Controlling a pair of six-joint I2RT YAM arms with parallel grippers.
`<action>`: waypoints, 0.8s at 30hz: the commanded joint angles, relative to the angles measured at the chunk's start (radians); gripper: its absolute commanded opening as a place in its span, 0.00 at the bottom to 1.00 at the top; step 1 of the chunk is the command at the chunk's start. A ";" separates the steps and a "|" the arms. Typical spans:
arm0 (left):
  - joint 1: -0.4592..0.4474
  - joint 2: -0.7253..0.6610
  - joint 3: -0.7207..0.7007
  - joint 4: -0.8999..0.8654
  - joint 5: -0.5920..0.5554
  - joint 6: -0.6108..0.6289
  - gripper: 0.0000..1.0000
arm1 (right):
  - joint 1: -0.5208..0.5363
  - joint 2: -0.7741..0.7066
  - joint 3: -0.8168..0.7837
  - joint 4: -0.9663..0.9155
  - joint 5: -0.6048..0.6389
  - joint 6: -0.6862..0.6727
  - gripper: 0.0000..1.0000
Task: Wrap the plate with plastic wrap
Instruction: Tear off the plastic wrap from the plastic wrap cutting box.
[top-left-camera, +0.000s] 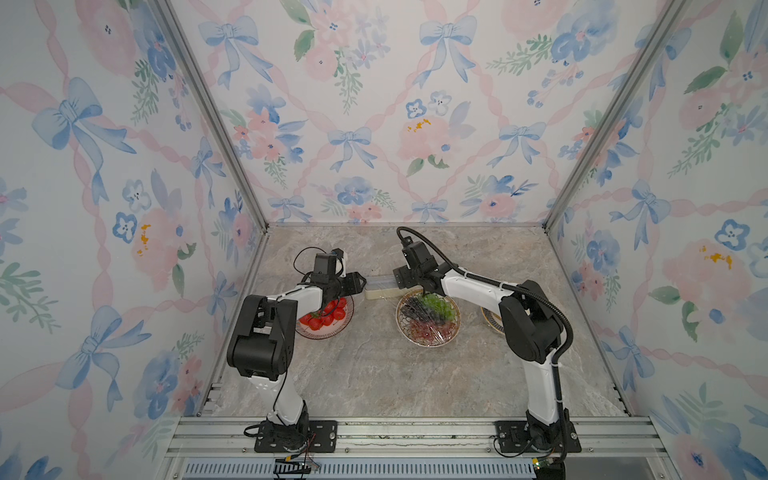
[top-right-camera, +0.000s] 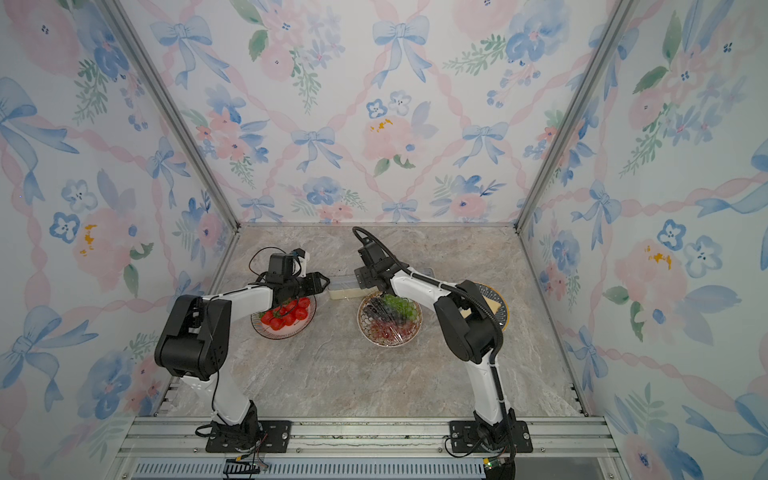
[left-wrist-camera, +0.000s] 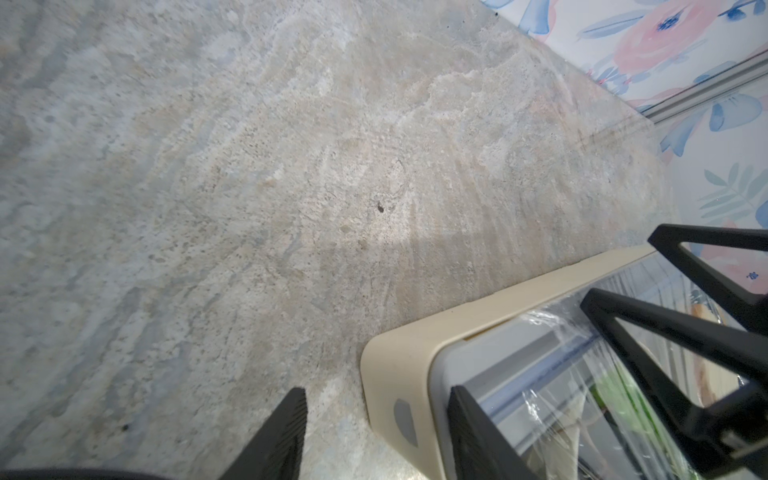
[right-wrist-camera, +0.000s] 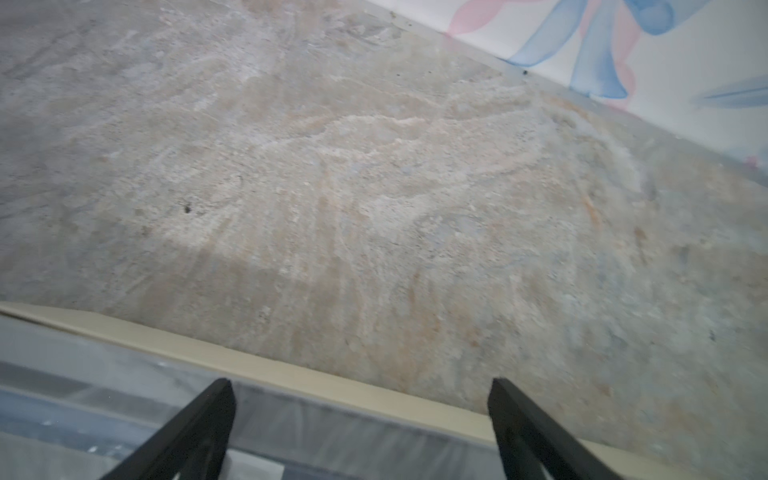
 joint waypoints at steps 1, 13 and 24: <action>0.002 0.035 -0.018 -0.049 -0.070 0.007 0.57 | -0.045 -0.060 -0.059 -0.039 0.083 -0.041 0.97; 0.002 0.027 -0.015 -0.055 -0.079 0.003 0.56 | -0.179 -0.173 -0.209 -0.050 0.159 -0.030 0.97; -0.002 -0.002 0.000 -0.058 -0.076 0.001 0.59 | -0.321 -0.215 -0.237 -0.096 0.163 0.028 0.98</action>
